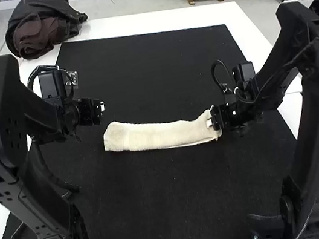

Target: Fold the towel.

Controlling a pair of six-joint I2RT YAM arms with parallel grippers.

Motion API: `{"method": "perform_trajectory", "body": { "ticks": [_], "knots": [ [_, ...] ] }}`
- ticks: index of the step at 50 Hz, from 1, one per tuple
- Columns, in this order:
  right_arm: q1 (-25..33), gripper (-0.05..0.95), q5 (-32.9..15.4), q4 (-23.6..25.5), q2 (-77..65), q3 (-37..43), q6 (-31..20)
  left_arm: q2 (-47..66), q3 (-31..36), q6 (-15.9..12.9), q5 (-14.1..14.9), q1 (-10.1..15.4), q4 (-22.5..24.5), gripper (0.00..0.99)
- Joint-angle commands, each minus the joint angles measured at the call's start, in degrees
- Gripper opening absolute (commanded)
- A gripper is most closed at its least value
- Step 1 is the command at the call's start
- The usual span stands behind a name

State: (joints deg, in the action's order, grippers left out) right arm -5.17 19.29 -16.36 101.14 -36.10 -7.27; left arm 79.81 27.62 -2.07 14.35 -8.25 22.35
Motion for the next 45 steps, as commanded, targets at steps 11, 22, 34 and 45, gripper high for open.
{"method": "perform_trajectory", "body": {
  "ticks": [11,22,34,45],
  "knots": [
    [-1.9,-0.02,0.8,-0.5,2.9,-0.4,0.1,-1.1,1.1,0.5,-0.2,-0.5,0.2,0.957],
    [-1.2,-0.02,1.5,0.8,-0.5,-0.4,0.1,-1.1,1.0,0.5,-0.1,-0.5,0.2,0.957],
    [0.5,-0.02,2.1,5.2,-9.3,-1.9,1.9,-1.1,1.0,0.6,-0.3,-0.5,0.2,0.957],
    [0.5,-0.02,4.5,11.2,-14.0,-4.9,3.3,-0.9,0.9,0.7,-0.4,-0.3,0.2,0.957]
  ]
}}
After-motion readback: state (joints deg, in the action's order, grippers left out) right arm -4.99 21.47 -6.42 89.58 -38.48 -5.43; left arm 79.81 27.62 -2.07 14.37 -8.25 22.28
